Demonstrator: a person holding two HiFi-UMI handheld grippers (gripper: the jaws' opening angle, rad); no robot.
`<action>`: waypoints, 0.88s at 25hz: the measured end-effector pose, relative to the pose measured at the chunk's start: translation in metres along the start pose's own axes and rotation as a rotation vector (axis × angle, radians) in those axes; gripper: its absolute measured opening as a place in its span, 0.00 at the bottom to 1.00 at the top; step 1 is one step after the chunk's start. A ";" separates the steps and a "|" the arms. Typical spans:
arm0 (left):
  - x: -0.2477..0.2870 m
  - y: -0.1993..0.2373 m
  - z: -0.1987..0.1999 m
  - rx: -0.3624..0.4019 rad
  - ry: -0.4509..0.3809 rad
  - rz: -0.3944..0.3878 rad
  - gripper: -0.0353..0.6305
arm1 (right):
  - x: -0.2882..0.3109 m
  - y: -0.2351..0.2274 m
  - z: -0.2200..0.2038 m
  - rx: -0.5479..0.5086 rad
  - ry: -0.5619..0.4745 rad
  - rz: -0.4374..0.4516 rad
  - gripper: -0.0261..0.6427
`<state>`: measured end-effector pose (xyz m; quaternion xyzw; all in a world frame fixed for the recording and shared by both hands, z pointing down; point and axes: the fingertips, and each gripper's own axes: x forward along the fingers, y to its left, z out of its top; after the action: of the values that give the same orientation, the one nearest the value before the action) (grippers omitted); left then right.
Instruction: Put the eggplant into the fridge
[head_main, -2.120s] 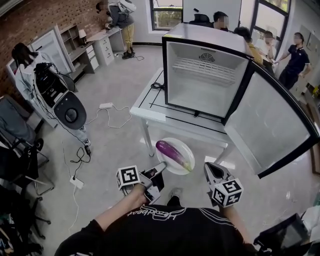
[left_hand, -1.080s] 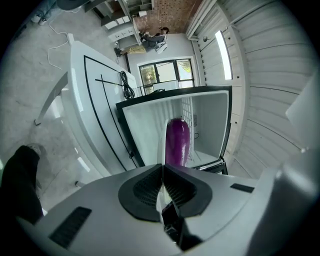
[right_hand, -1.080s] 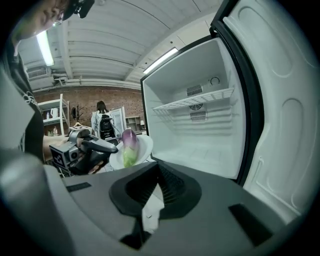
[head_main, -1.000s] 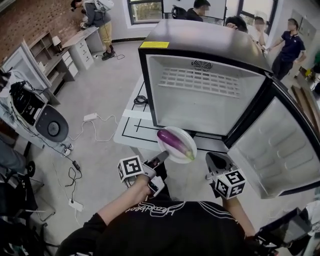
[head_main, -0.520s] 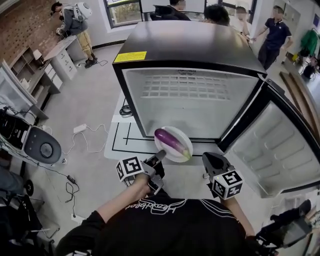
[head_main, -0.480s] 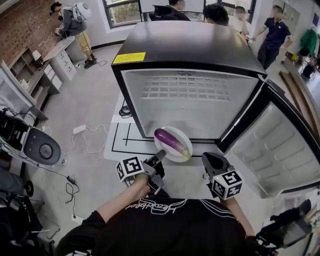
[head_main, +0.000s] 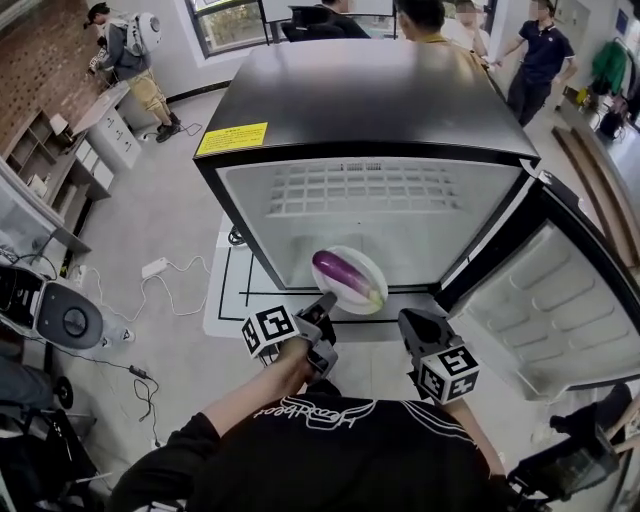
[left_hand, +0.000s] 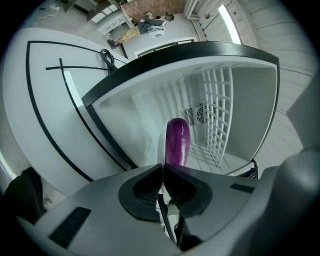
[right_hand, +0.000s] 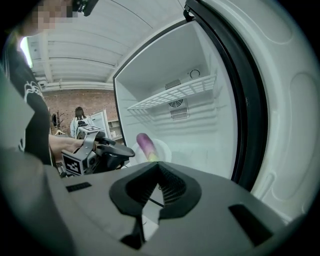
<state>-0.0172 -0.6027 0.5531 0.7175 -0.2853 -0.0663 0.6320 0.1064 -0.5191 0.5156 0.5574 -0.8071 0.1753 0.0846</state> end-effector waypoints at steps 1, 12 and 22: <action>0.007 0.000 0.002 0.001 -0.001 0.002 0.08 | 0.001 -0.002 -0.001 0.005 0.000 -0.002 0.05; 0.060 -0.003 0.014 0.000 0.009 0.012 0.08 | 0.007 -0.012 -0.003 0.019 0.019 -0.032 0.05; 0.099 0.008 0.022 -0.022 0.017 0.062 0.08 | 0.027 -0.017 -0.003 0.038 0.027 -0.042 0.05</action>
<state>0.0520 -0.6710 0.5829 0.7018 -0.3013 -0.0434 0.6441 0.1120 -0.5471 0.5301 0.5734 -0.7905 0.1964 0.0882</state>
